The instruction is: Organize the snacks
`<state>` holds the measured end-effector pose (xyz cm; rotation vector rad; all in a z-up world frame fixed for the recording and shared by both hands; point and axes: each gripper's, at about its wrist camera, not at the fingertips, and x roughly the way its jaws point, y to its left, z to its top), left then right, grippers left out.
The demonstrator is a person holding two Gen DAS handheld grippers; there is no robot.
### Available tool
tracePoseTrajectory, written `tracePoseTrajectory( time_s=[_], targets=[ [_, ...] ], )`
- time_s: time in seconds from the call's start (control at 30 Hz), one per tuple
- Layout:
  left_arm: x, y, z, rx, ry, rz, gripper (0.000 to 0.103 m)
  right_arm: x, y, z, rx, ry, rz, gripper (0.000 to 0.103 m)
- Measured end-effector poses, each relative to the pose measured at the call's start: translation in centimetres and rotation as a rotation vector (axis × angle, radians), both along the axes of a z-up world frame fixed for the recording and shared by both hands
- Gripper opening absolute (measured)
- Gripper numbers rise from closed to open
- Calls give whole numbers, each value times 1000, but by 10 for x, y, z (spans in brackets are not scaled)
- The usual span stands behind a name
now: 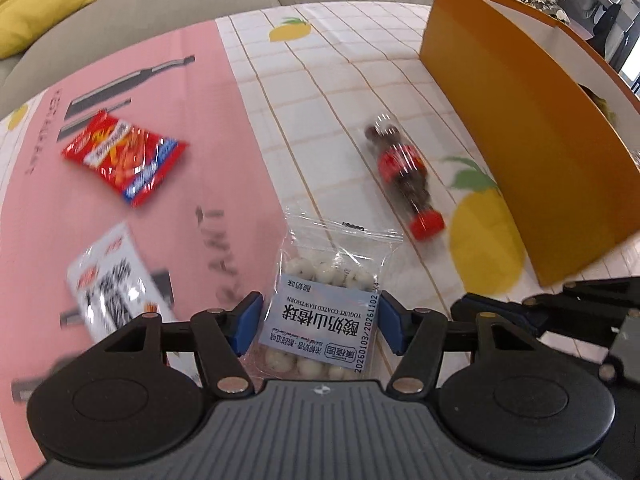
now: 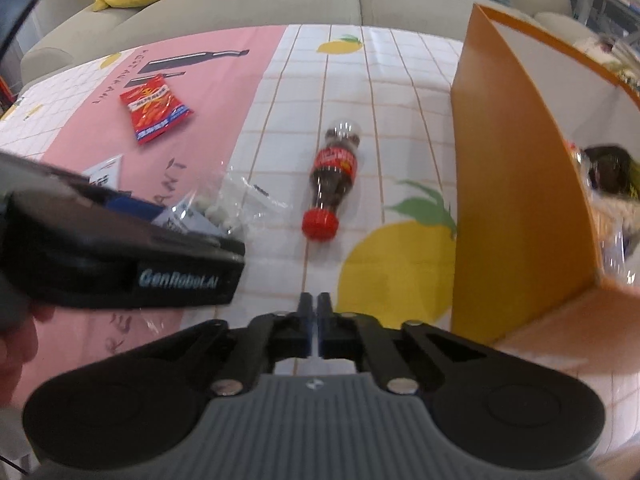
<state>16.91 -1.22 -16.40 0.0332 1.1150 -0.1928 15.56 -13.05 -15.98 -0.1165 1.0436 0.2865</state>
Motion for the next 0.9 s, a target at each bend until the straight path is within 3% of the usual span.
tracePoseTrajectory(
  time_s=[0.33, 0.47, 0.57, 0.67, 0.9],
  targets=[
    [-36, 17, 2, -74, 5, 79, 70, -28, -14, 1, 32, 17, 18, 0],
    [-32, 27, 5, -82, -9, 128, 70, -29, -14, 10, 49, -66, -5, 7],
    [-26, 34, 7, -88, -22, 159, 70, -24, -12, 17, 77, -135, -32, 26],
    [-19, 39, 9, -95, -39, 175, 70, -15, -6, 20, 95, -182, -56, 34],
    [2, 43, 9, -106, -47, 185, 70, 20, 6, 17, 53, -241, -107, 38]
  ],
)
